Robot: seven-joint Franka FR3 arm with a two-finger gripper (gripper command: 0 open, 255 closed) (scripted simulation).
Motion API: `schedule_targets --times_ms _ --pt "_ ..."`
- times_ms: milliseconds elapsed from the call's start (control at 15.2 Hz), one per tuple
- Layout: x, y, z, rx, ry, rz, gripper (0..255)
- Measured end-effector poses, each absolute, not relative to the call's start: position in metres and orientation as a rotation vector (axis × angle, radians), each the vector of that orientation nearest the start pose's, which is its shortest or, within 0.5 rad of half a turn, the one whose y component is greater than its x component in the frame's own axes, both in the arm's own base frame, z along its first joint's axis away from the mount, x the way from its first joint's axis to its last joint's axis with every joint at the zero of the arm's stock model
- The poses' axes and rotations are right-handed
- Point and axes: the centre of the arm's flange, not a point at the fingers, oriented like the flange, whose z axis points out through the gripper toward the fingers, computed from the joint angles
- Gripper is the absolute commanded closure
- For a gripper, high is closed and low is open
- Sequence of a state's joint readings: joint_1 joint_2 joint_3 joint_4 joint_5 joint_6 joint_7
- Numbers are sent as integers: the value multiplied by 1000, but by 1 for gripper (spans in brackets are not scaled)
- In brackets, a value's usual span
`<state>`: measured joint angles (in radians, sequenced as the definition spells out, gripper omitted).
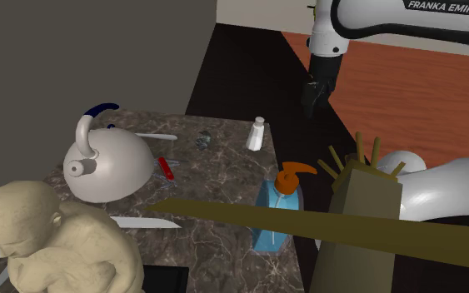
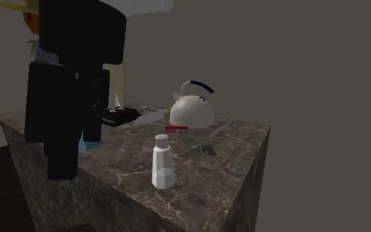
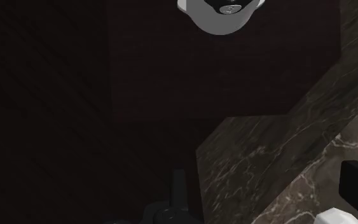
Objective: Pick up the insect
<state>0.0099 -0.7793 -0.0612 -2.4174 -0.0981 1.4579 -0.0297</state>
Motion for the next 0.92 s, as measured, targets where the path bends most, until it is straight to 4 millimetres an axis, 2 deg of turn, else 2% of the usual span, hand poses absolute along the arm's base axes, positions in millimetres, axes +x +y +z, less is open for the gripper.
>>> schedule_targets --times_ms 132,264,594,924 --pt "295 -27 549 -3176 10 285 0" --pt "307 -14 540 -3171 31 266 0" --pt "339 28 520 -3152 97 203 0" --pt "379 67 502 -3130 164 139 0"
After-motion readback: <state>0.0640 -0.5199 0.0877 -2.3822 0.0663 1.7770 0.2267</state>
